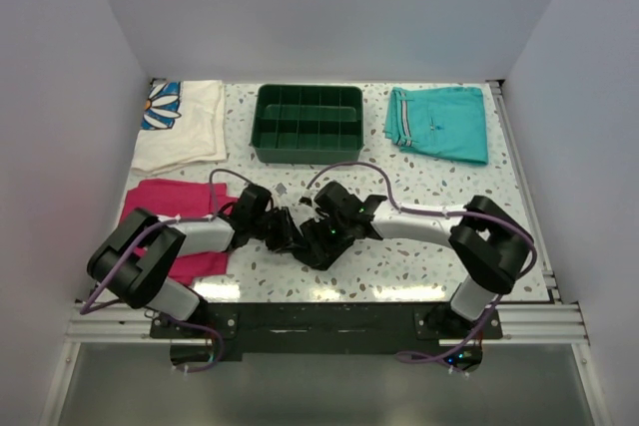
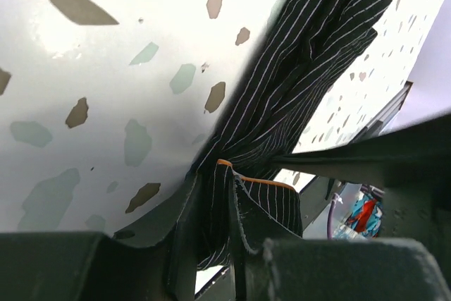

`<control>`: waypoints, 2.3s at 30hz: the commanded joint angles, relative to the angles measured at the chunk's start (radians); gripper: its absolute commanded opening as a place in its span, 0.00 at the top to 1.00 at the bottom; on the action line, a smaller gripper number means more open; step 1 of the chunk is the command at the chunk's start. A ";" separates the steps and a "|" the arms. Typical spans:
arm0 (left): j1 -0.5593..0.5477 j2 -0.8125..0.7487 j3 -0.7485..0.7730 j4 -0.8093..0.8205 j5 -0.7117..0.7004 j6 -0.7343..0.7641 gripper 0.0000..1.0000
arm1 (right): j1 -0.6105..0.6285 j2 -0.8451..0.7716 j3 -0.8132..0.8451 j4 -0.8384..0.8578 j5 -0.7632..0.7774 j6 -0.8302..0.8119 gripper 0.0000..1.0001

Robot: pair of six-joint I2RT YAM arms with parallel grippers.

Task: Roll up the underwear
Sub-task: Roll the underwear to the center of the board.

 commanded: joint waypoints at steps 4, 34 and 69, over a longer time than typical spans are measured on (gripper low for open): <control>-0.013 0.071 0.015 -0.185 -0.094 0.093 0.89 | 0.115 -0.158 -0.008 -0.054 0.356 -0.125 0.35; -0.013 0.111 0.016 -0.168 -0.061 0.104 0.87 | 0.229 -0.062 -0.008 0.058 0.429 -0.214 0.42; 0.033 0.048 0.061 -0.212 -0.075 0.129 0.63 | 0.240 -0.079 -0.155 0.164 0.346 -0.064 0.81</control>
